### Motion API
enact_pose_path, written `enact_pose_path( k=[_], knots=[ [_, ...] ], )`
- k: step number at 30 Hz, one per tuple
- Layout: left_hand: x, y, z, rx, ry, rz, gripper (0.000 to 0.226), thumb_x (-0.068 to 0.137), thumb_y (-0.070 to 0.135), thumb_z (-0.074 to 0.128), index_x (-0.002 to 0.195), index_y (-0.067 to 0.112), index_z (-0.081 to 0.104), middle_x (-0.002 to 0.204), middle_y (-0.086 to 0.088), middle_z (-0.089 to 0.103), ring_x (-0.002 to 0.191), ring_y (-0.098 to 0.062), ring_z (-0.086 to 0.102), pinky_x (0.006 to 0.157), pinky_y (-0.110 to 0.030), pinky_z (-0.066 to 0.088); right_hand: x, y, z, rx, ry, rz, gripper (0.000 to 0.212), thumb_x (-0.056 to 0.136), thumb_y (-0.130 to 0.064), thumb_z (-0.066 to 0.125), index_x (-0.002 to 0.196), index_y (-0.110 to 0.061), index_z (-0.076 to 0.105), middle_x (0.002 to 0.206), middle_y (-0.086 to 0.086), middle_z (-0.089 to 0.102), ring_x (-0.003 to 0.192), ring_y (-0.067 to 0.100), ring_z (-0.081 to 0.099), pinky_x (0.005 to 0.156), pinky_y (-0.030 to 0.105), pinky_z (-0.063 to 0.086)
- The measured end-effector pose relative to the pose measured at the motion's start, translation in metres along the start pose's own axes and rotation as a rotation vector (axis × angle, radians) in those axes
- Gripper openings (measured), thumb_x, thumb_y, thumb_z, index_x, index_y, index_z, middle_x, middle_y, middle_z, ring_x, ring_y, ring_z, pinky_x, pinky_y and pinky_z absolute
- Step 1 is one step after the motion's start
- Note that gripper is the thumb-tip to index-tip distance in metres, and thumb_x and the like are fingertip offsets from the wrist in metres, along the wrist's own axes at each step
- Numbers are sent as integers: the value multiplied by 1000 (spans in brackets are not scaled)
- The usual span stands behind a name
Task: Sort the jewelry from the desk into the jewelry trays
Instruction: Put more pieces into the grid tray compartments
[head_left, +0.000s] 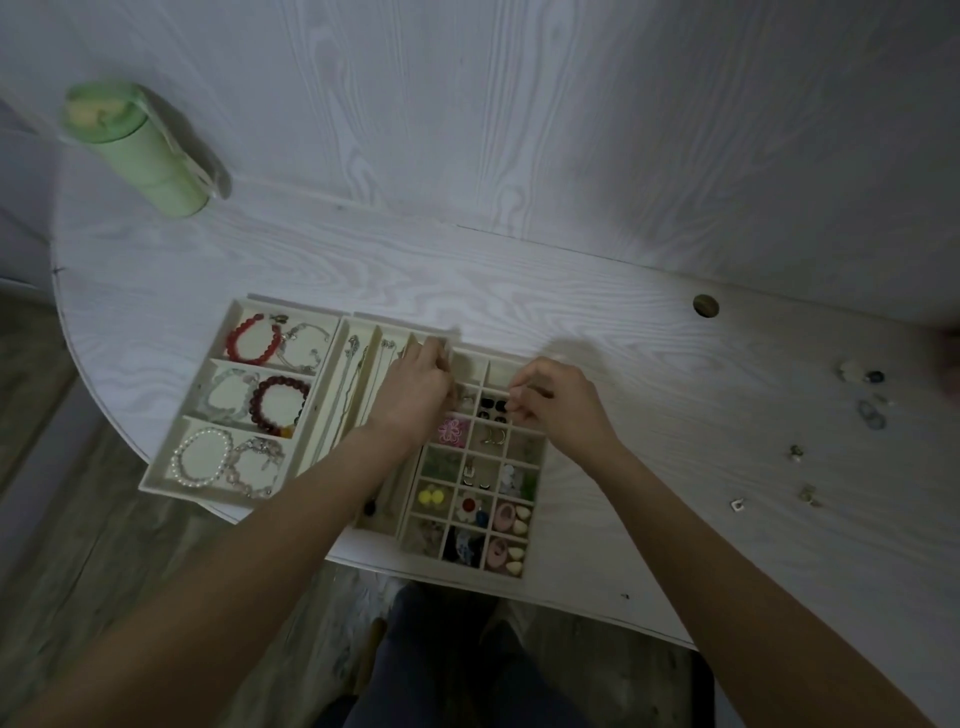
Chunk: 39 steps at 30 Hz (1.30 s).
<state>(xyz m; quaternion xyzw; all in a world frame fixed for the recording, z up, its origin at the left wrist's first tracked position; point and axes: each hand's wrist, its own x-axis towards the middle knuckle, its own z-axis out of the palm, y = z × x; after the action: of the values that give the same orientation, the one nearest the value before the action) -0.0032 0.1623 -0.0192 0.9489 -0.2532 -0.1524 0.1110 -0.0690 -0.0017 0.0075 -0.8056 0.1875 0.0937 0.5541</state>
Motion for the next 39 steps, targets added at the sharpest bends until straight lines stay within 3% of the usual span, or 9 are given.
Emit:
enact_pose_path(
  k=[9, 15, 18, 21, 26, 32, 39],
  knots=[
    [-2, 4, -3, -33, 58, -36, 18, 85, 22, 67, 99, 13, 71, 123, -2, 44, 114, -17, 38, 97, -26, 34, 1, 2, -6, -13, -2, -14, 12, 93, -1, 54, 87, -7, 62, 73, 4, 67, 62, 8, 65, 61, 15, 53],
    [-18, -7, -16, -104, 130, 5, 14, 84, 8, 66, 95, 14, 73, 117, -6, 47, 113, -23, 43, 98, -33, 38, 3, 1, -5, -9, -6, -17, 12, 93, -1, 54, 87, -8, 62, 77, 10, 69, 63, 10, 65, 64, 20, 56],
    [-23, -10, -18, 3, 41, 55, 30, 81, 4, 64, 105, 21, 71, 125, -8, 44, 120, -26, 40, 102, -38, 36, 5, -1, -2, -6, -12, -21, 13, 93, 0, 54, 86, -8, 62, 79, 13, 70, 66, 16, 66, 67, 25, 57],
    [-25, -9, -18, 113, -60, 69, 41, 83, 7, 63, 117, 30, 65, 138, -5, 33, 133, -24, 27, 112, -39, 24, 6, -2, 1, -10, -21, -18, 12, 93, -1, 54, 87, -8, 62, 80, 12, 70, 69, 19, 67, 72, 31, 58],
    [-22, -4, -17, 162, -94, 64, 40, 84, 16, 62, 122, 29, 60, 139, -4, 28, 133, -22, 24, 110, -37, 24, 7, -2, 2, -9, -28, -16, 12, 93, -2, 54, 87, -9, 62, 79, 11, 70, 69, 19, 67, 73, 33, 58],
    [-18, -4, -11, 176, -91, 60, 35, 84, 25, 66, 119, 29, 63, 133, -1, 31, 127, -19, 27, 109, -35, 27, 6, -2, -1, 3, -27, -13, 12, 92, -1, 55, 86, -9, 62, 76, 10, 69, 63, 14, 66, 68, 26, 57],
    [-15, -3, -13, 175, -107, 71, 36, 85, 23, 64, 120, 29, 63, 133, -2, 32, 128, -21, 27, 107, -35, 28, 5, -1, -1, 3, -29, -3, 12, 93, -1, 54, 87, -8, 62, 79, 12, 69, 65, 15, 66, 68, 26, 57]
  ],
)
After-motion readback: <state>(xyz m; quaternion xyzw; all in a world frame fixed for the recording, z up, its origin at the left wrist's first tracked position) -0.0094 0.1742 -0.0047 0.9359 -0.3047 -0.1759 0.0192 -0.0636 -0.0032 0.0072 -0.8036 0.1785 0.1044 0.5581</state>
